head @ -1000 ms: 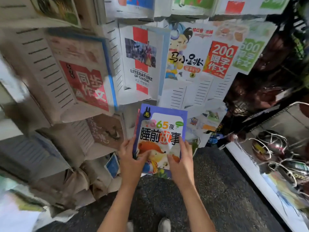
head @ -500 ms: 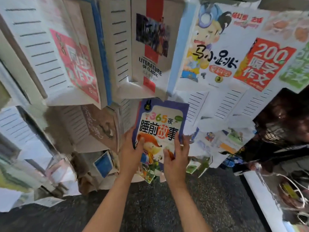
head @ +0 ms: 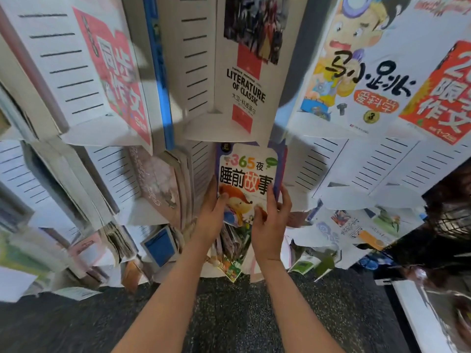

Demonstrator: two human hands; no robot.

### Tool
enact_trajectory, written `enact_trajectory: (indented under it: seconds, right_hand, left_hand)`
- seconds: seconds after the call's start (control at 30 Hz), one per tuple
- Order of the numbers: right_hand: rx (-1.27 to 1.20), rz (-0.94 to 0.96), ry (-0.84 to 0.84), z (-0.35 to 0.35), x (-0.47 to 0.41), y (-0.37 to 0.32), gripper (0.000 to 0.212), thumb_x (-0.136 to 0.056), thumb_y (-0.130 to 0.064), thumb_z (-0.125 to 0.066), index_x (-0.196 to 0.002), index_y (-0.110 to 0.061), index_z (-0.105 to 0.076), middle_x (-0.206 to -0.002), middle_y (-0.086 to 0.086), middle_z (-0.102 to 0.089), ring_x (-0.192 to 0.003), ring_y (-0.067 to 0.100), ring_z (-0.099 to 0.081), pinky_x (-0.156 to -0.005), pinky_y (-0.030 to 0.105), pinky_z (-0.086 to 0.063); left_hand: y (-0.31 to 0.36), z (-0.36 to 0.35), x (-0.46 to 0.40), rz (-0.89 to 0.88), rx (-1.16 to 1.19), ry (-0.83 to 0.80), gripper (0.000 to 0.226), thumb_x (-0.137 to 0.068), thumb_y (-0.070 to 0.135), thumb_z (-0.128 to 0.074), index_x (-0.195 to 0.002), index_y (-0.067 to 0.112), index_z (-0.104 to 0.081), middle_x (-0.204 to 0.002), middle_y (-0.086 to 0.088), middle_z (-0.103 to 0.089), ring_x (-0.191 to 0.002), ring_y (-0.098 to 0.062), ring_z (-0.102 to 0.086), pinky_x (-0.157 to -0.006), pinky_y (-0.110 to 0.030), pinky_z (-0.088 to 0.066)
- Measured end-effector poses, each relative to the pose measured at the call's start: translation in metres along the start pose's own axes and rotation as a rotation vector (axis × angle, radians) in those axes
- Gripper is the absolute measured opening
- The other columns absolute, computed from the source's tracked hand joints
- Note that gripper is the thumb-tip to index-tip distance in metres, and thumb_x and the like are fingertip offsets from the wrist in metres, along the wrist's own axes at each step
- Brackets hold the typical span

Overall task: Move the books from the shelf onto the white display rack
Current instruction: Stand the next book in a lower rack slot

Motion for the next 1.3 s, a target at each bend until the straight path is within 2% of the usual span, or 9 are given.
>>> enact_trajectory:
  seconds: [0.2, 0.33, 0.47, 0.57, 0.77, 0.97, 1.07, 1.17, 1.3]
  right_hand:
    - [-0.02, -0.022, 0.028, -0.002, -0.002, 0.006, 0.061, -0.096, -0.003, -0.055, -0.149, -0.028, -0.036, -0.153, -0.002, -0.023, -0.14, 0.031, -0.036, -0.105, 0.057, -0.044]
    - [-0.027, -0.047, 0.015, -0.006, -0.001, 0.012, 0.057, -0.098, -0.01, -0.052, -0.15, -0.024, -0.037, -0.156, -0.001, -0.021, -0.145, 0.029, -0.029, -0.108, 0.059, -0.041]
    - [0.007, 0.006, -0.015, -0.009, 0.005, 0.007, 0.057, -0.102, -0.019, -0.043, -0.154, -0.03, -0.024, -0.162, 0.007, -0.016, -0.15, 0.005, -0.009, -0.117, 0.044, -0.031]
    - [0.012, 0.014, -0.025, -0.013, 0.005, 0.007, 0.067, -0.1, -0.01, -0.047, -0.154, -0.033, -0.015, -0.163, 0.01, -0.016, -0.149, 0.003, -0.01, -0.117, 0.035, -0.03]
    - [0.15, 0.006, -0.061, -0.024, -0.001, 0.019, 0.088, -0.083, 0.011, -0.067, -0.154, -0.016, -0.022, -0.161, 0.019, -0.021, -0.136, 0.04, -0.044, -0.092, 0.051, -0.055]
    - [0.006, -0.101, -0.148, -0.016, -0.004, 0.03, 0.094, -0.093, -0.002, -0.062, -0.152, -0.049, -0.006, -0.163, 0.002, -0.024, -0.141, 0.024, -0.041, -0.103, 0.047, -0.05]
    - [-0.151, -0.248, -0.136, -0.012, -0.008, 0.034, 0.097, -0.097, -0.009, -0.061, -0.146, -0.06, 0.006, -0.158, -0.003, -0.035, -0.131, 0.016, -0.052, -0.101, 0.038, -0.05]
    - [-0.089, -0.313, -0.118, -0.016, -0.024, 0.043, 0.068, -0.097, -0.012, -0.059, -0.152, -0.033, -0.024, -0.136, 0.0, -0.056, -0.118, 0.017, -0.06, -0.094, 0.035, -0.055]
    - [0.023, -0.308, -0.081, -0.014, -0.039, 0.045, 0.034, -0.096, -0.006, -0.055, -0.129, -0.01, -0.052, -0.115, 0.008, -0.06, -0.102, 0.019, -0.06, -0.072, 0.006, -0.039]
  left_hand:
    - [0.001, -0.007, 0.032, 0.007, -0.226, 0.053, 0.051, -0.103, 0.048, -0.025, -0.143, 0.023, -0.046, -0.14, 0.0, -0.052, -0.122, -0.015, -0.05, -0.088, -0.006, -0.03]
    - [-0.013, -0.015, 0.032, 0.034, -0.129, 0.046, 0.056, -0.102, 0.056, -0.023, -0.15, 0.032, -0.038, -0.151, 0.005, -0.044, -0.137, -0.012, -0.041, -0.103, -0.018, -0.028]
    - [-0.022, -0.017, 0.016, 0.123, 0.026, 0.007, 0.082, -0.082, 0.088, -0.024, -0.147, 0.041, -0.04, -0.144, 0.009, -0.052, -0.129, -0.005, -0.05, -0.113, -0.035, -0.036]
    - [-0.016, -0.019, -0.001, 0.159, 0.144, -0.026, 0.063, -0.098, 0.063, -0.023, -0.149, 0.029, -0.04, -0.139, 0.004, -0.055, -0.124, -0.007, -0.053, -0.108, -0.032, -0.041]
    - [-0.008, -0.024, -0.021, 0.258, 0.195, -0.047, 0.042, -0.105, 0.051, -0.029, -0.139, 0.03, -0.042, -0.127, 0.003, -0.054, -0.114, -0.011, -0.05, -0.105, -0.035, -0.037]
    - [-0.01, -0.04, -0.008, 0.242, 0.165, -0.102, 0.042, -0.105, 0.05, -0.025, -0.137, 0.029, -0.043, -0.114, 0.013, -0.062, -0.097, 0.006, -0.061, -0.077, -0.011, -0.049]
    - [-0.012, -0.042, -0.013, 0.237, 0.195, -0.053, 0.053, -0.105, 0.051, -0.025, -0.151, 0.025, -0.034, -0.138, -0.002, -0.056, -0.121, -0.015, -0.056, -0.094, -0.025, -0.046]
    - [-0.01, -0.045, -0.019, 0.245, 0.218, -0.049, 0.054, -0.105, 0.052, -0.026, -0.151, 0.025, -0.034, -0.137, -0.001, -0.056, -0.121, -0.017, -0.055, -0.083, -0.02, -0.046]
    - [-0.005, -0.048, -0.024, 0.249, 0.264, -0.048, 0.054, -0.102, 0.057, -0.026, -0.148, 0.03, -0.037, -0.124, 0.009, -0.059, -0.11, -0.007, -0.058, -0.083, -0.022, -0.045]
Point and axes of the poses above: each hand's wrist, its own x-axis away from the middle knuckle, its own z-axis out of the back of the hand, y = z × x, the point moved 7 cm from there along -x, towards the middle knuckle
